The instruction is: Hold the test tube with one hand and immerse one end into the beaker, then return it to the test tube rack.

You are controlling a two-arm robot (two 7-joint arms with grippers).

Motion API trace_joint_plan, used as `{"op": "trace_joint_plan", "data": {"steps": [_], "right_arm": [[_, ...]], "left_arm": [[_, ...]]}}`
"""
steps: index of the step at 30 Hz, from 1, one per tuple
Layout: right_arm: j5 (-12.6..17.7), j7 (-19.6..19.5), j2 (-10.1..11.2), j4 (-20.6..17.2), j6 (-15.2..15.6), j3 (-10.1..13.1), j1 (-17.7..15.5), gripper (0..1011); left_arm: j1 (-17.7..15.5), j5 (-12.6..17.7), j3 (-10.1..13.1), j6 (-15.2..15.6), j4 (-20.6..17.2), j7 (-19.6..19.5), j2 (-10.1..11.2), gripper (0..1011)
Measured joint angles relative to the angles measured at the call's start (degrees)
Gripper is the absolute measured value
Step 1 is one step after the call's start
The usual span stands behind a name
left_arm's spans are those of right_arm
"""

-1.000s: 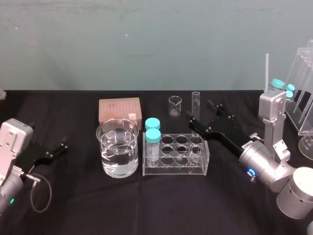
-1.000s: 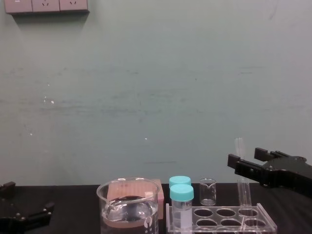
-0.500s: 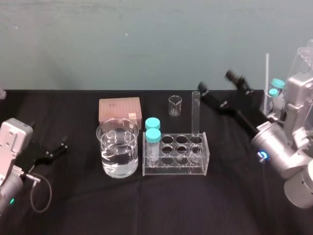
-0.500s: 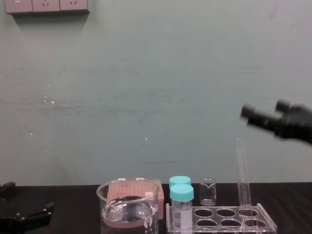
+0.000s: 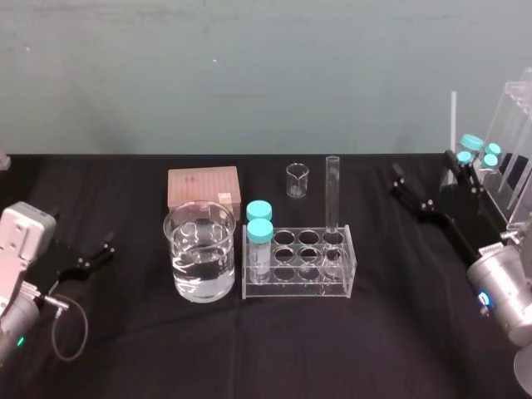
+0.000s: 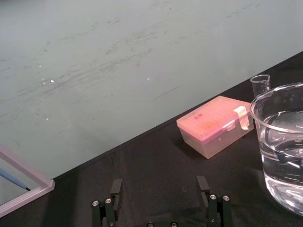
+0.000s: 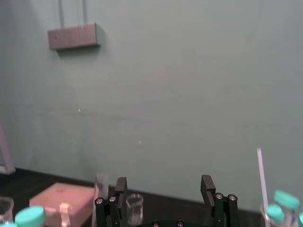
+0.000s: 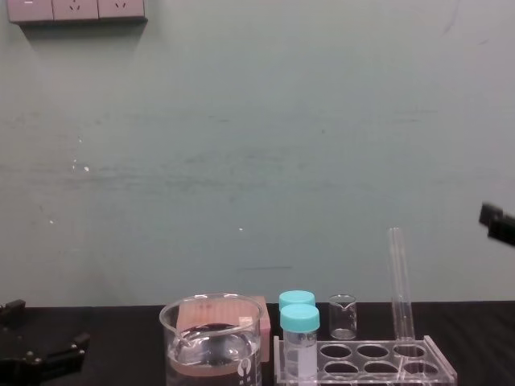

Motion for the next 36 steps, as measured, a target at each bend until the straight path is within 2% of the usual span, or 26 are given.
{"op": "trace_joint_plan", "data": {"steps": [10, 36], "right_arm": [[-2.4, -1.0, -1.5, 1.9, 2.4, 0.4, -1.5, 1000], [-2.0, -1.0, -1.3, 1.8, 2.0, 0.4, -1.4, 1000]], "left_arm": [[0.0, 0.0, 0.0, 0.0, 0.0, 0.0, 0.0, 1000], [0.0, 0.0, 0.0, 0.0, 0.0, 0.0, 0.0, 1000]]}}
